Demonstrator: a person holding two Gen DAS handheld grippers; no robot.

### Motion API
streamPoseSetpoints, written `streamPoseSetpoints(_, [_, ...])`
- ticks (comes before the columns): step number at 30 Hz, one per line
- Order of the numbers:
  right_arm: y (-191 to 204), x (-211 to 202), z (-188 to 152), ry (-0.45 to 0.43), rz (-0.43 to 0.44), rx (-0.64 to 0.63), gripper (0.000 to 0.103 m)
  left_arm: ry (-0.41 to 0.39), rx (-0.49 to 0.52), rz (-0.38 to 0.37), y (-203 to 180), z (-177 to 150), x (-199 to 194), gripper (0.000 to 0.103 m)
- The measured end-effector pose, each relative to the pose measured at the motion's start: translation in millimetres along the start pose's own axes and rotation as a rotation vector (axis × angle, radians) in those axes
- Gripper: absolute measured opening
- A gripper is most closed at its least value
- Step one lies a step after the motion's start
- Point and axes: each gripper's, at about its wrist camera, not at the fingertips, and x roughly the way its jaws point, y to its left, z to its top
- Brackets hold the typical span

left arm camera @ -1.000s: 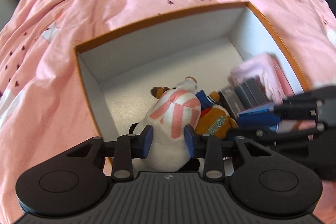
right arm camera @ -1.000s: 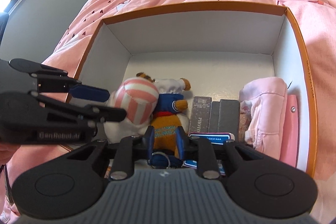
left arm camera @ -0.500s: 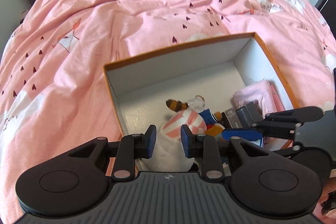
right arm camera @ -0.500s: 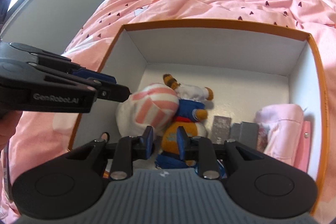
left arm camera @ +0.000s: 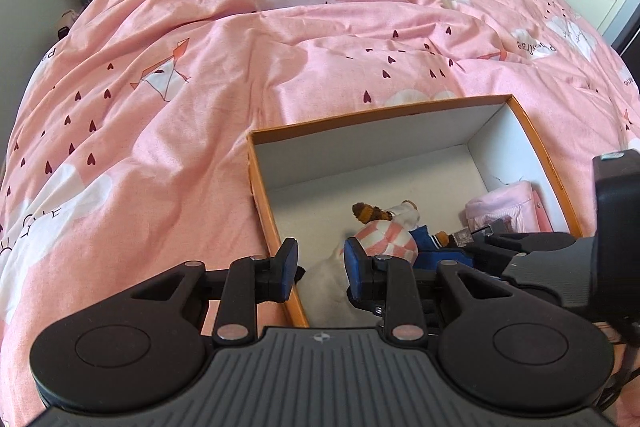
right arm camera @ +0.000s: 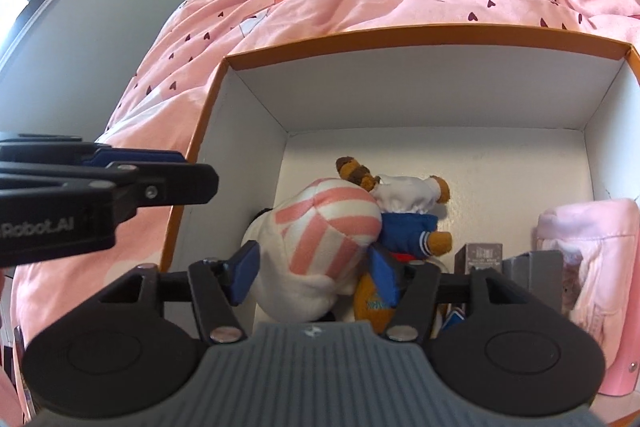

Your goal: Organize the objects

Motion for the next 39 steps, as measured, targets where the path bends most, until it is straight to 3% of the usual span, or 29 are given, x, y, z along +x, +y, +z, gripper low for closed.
streamPoseSetpoints(2, [3, 7, 1, 0.001, -0.02, 0.007, 0.068, -0.005, -0.01, -0.006, 4, 1, 0, 0.032])
streamPoseSetpoints(7, [7, 5, 7, 0.008, -0.013, -0.038, 0.058, -0.013, -0.016, -0.035, 9, 0, -1, 0.032])
streamPoseSetpoints(11, [15, -9, 17, 0.075, -0.012, -0.17, 0.053, -0.008, -0.013, -0.056, 11, 2, 0, 0.032])
streamPoseSetpoints(15, [25, -15, 27, 0.217, 0.07, -0.307, 0.053, -0.009, -0.013, -0.057, 11, 2, 1, 0.032])
streamPoseSetpoints(22, [35, 16, 25, 0.324, 0.057, -0.419, 0.053, -0.008, -0.006, -0.063, 10, 3, 1, 0.032])
streamPoseSetpoints(27, [34, 20, 20, 0.252, 0.06, -0.443, 0.056, -0.007, -0.004, -0.066, 9, 2, 4, 0.032])
streamPoseSetpoints(32, [41, 6, 9, 0.151, -0.024, -0.564, 0.06, -0.03, 0.02, -0.08, 2, 3, 2, 0.032])
streamPoseSetpoints(36, [30, -14, 18, 0.117, 0.017, -0.514, 0.06, -0.031, 0.05, -0.092, -7, 3, 2, 0.032])
streamPoseSetpoints(39, [19, -27, 25, 0.101, -0.007, -0.499, 0.058, -0.024, 0.077, -0.091, -14, 2, 5, 0.032])
